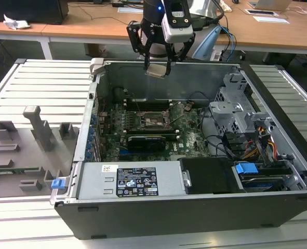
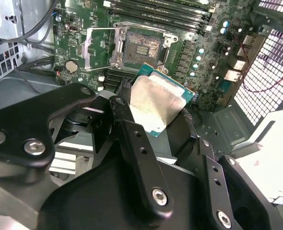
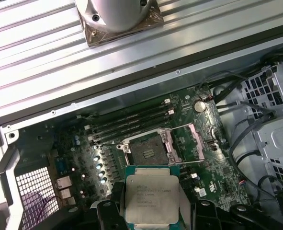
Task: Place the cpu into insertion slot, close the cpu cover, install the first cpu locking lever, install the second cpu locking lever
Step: 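Place the cpu into insertion slot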
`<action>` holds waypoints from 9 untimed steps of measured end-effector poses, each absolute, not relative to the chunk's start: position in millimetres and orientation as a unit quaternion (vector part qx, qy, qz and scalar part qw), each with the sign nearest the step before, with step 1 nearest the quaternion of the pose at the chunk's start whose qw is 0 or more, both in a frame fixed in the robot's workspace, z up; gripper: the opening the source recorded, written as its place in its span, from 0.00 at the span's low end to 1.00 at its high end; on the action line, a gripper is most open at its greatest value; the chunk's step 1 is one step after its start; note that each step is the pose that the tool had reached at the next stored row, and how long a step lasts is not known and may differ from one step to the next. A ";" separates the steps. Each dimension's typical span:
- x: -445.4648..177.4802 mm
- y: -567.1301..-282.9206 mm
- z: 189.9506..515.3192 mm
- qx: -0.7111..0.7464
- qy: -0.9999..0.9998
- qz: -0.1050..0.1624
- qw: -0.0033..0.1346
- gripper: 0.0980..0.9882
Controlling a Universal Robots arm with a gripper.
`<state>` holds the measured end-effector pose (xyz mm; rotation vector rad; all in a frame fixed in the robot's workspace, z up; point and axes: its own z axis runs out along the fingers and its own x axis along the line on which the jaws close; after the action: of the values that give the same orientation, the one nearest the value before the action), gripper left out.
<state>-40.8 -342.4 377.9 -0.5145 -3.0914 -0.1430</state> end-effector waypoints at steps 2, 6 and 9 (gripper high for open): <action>-42.2 -342.4 377.9 -0.169 -0.985 -0.046 0.002 0.50; -45.7 -342.4 377.9 -0.177 -0.983 -0.046 0.002 0.50; -48.2 -342.4 377.9 -0.183 -0.982 -0.046 0.001 0.50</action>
<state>-48.2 -342.4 377.9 -0.5742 -3.0826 -0.1431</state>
